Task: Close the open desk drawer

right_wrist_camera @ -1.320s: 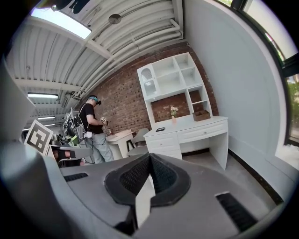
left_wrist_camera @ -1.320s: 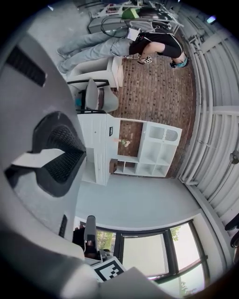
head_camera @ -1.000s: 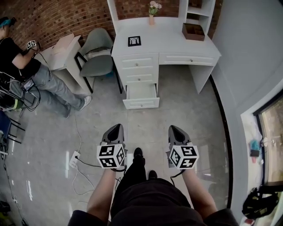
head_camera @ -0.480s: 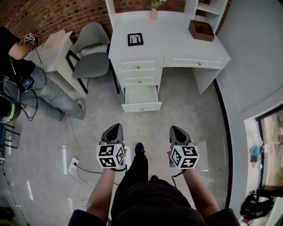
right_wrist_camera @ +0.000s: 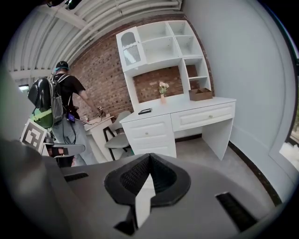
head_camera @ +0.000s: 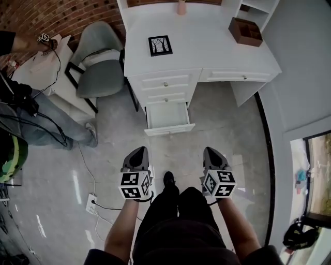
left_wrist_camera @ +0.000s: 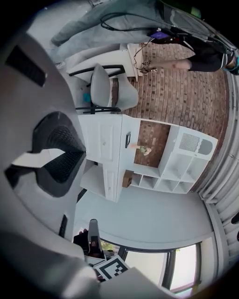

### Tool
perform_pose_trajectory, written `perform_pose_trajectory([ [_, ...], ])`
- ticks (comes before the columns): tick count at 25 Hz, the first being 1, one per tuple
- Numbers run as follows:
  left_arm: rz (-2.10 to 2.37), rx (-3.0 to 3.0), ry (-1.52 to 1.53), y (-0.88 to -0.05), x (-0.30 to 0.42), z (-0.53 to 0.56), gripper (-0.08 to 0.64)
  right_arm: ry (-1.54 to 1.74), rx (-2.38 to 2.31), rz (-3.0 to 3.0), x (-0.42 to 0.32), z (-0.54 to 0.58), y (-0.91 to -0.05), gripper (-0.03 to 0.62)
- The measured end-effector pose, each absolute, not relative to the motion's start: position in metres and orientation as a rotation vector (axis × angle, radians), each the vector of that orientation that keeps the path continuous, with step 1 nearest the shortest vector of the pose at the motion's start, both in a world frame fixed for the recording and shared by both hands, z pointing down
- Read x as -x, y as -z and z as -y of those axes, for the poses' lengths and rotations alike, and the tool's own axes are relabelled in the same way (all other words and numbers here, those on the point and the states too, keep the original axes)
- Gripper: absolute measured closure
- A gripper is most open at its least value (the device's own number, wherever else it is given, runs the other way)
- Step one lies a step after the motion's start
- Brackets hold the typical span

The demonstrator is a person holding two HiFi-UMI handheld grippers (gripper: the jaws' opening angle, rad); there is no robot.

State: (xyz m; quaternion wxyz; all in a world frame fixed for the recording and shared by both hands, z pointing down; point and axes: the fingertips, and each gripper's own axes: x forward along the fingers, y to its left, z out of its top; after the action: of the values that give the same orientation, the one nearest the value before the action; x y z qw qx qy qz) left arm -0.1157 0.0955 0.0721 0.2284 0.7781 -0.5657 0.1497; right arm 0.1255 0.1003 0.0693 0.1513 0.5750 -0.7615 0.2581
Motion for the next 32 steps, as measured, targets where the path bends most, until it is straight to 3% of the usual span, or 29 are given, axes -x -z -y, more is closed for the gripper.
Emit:
perform_pose_trajectory([
  [11,1.508,-2.069,-0.5,-0.176,0.109,-0.035,0.551,-0.862,-1.583,2.085,-0.139,-0.047,-0.177,0.588],
  [32,1.498,-1.989,-0.52,-0.49,0.1,0.014,0.551,-0.879,-1.453,2.109,-0.131,0.026,-0.49,0.588],
])
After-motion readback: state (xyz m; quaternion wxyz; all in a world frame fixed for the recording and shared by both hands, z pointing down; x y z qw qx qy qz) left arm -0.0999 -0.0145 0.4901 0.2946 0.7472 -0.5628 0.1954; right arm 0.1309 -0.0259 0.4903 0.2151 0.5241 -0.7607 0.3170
